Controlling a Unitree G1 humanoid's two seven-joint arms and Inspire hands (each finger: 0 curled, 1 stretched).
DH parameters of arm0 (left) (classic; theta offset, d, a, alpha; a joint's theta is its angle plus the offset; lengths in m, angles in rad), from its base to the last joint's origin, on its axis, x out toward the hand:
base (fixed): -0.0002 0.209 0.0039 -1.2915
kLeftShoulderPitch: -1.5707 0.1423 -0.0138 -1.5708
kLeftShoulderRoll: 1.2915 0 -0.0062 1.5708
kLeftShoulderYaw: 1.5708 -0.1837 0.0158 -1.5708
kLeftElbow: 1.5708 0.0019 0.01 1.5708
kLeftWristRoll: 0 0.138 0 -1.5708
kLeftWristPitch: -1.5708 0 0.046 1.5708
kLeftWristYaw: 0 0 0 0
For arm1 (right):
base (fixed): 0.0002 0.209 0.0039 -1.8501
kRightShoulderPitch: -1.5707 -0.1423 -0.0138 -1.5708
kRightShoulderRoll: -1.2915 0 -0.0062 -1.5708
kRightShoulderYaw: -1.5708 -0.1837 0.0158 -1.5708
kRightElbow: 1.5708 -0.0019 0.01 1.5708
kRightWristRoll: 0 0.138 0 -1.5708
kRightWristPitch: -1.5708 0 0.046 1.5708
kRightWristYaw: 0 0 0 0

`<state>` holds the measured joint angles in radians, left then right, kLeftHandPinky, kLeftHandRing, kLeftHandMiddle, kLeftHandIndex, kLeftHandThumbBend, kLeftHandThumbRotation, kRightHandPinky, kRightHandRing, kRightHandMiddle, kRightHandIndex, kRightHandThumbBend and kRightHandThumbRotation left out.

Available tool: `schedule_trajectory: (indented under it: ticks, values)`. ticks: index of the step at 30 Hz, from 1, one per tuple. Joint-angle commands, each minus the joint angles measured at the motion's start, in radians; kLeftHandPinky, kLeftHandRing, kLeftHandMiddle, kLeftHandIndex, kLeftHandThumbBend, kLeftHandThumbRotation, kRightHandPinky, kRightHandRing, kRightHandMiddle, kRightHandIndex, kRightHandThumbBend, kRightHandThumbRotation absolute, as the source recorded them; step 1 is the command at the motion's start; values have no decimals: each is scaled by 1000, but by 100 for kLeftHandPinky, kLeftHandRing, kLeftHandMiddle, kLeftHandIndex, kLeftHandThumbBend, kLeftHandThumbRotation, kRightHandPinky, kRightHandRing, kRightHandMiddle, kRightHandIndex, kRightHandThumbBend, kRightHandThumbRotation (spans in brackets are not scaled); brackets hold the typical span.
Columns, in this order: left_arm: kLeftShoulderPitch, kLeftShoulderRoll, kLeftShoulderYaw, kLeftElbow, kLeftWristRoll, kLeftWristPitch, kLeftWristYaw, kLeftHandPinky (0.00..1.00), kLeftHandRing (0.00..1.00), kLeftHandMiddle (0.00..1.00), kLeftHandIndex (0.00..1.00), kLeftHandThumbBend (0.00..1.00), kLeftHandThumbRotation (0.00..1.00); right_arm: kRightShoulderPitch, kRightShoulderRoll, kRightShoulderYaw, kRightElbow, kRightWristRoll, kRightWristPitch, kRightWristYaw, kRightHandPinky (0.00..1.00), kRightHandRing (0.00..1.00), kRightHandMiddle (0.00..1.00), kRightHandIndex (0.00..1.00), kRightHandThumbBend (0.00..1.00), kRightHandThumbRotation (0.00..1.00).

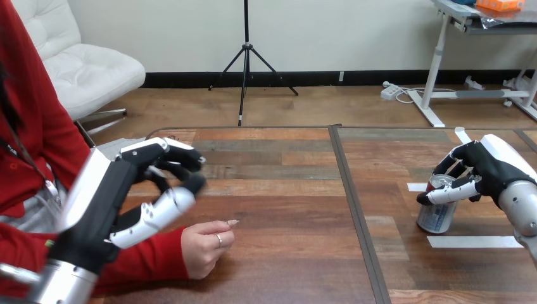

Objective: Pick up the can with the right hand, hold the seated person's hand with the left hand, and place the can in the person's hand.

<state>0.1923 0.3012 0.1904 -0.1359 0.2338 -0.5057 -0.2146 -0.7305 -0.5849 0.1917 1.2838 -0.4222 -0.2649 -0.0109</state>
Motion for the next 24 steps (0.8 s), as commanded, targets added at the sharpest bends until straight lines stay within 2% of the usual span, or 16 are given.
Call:
schedule_trajectory:
  ticks: [1,6,10,24]
  values:
    - [-36,63,22,-79,51,22,7,48,62,66,63,97,55,-59,-23,-18,-65,19,-31,-5,32,35,42,48,72,0]
    - [-35,100,13,-84,88,40,-1,50,65,70,67,99,47,-60,-22,-18,-68,19,-35,-8,34,37,43,49,71,0]
    - [-34,129,-3,-85,151,58,-4,53,67,72,70,100,46,-60,-22,-18,-68,19,-38,-10,34,37,44,49,71,0]
    - [-44,161,-63,-81,312,119,7,57,70,75,73,100,31,-66,-19,-16,-66,18,-39,-1,36,39,45,49,69,0]
